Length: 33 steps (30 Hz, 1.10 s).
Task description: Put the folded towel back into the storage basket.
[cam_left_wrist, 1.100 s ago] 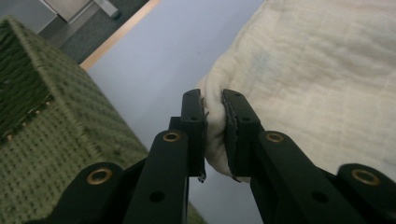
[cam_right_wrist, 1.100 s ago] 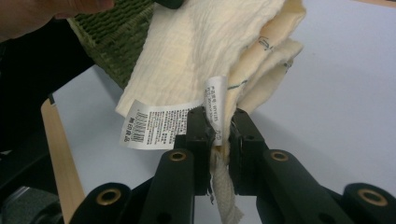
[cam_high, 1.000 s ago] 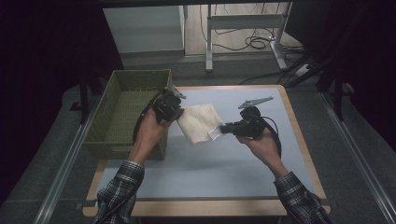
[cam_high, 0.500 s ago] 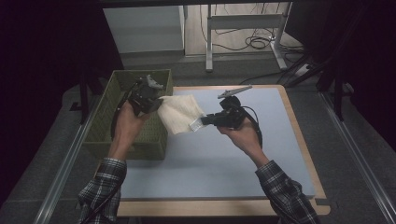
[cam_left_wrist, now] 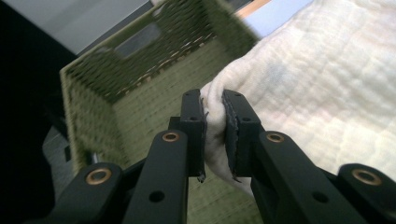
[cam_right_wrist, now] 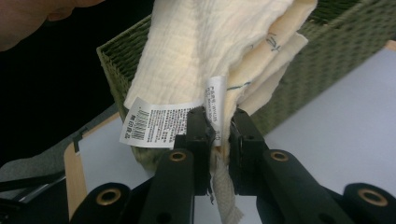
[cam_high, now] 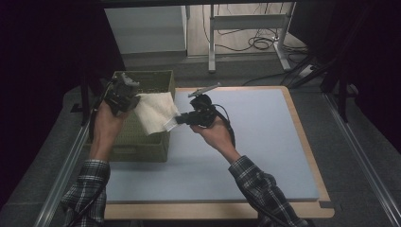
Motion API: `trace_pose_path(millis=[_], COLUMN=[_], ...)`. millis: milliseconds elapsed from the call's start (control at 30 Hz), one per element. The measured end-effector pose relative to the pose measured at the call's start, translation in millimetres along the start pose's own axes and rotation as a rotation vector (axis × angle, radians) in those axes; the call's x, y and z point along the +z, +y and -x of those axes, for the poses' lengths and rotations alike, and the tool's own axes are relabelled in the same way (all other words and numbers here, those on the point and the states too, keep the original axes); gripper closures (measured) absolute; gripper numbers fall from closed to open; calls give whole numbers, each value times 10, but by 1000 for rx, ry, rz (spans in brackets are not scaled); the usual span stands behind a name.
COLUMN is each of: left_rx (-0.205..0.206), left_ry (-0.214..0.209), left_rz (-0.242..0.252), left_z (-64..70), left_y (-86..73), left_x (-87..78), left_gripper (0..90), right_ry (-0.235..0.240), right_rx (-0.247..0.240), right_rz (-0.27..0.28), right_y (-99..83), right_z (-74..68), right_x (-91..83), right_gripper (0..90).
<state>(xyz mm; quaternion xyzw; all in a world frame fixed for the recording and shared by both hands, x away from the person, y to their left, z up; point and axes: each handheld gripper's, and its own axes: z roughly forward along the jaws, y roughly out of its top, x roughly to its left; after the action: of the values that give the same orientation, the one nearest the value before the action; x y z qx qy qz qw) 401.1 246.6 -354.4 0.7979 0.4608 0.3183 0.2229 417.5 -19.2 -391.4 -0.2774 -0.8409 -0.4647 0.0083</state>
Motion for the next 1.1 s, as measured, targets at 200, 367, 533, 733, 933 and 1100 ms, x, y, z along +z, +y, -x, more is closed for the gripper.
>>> trace_pose_path(millis=[200, 367, 533, 733, 933, 1100], left_rx=[-12, -17, -23, -22, -12, 18], left_ry=[43, 66, 67, 42, 10, -2], left_rz=[-40, -74, -96, -102, -111, -135], left_z=[-176, -290, -376, -418, -355, -251], left_y=[-152, -297, -438, -529, -505, -481], left_x=[36, 94, 184, 336, 538, 696], left_gripper=[794, 794, 792, 785, 775, 768], right_ry=[19, 18, -5, -23, -55, -72], right_rx=[11, 12, 12, 31, 72, 114], right_rz=[-20, -57, -99, -136, -169, -199], right_y=[66, 98, 122, 118, 77, 19], right_z=[-161, -301, -414, -463, -442, -398], right_x=[376, 693, 955, 1163, 1234, 1259], right_gripper=[799, 799, 799, 799, 795, 791])
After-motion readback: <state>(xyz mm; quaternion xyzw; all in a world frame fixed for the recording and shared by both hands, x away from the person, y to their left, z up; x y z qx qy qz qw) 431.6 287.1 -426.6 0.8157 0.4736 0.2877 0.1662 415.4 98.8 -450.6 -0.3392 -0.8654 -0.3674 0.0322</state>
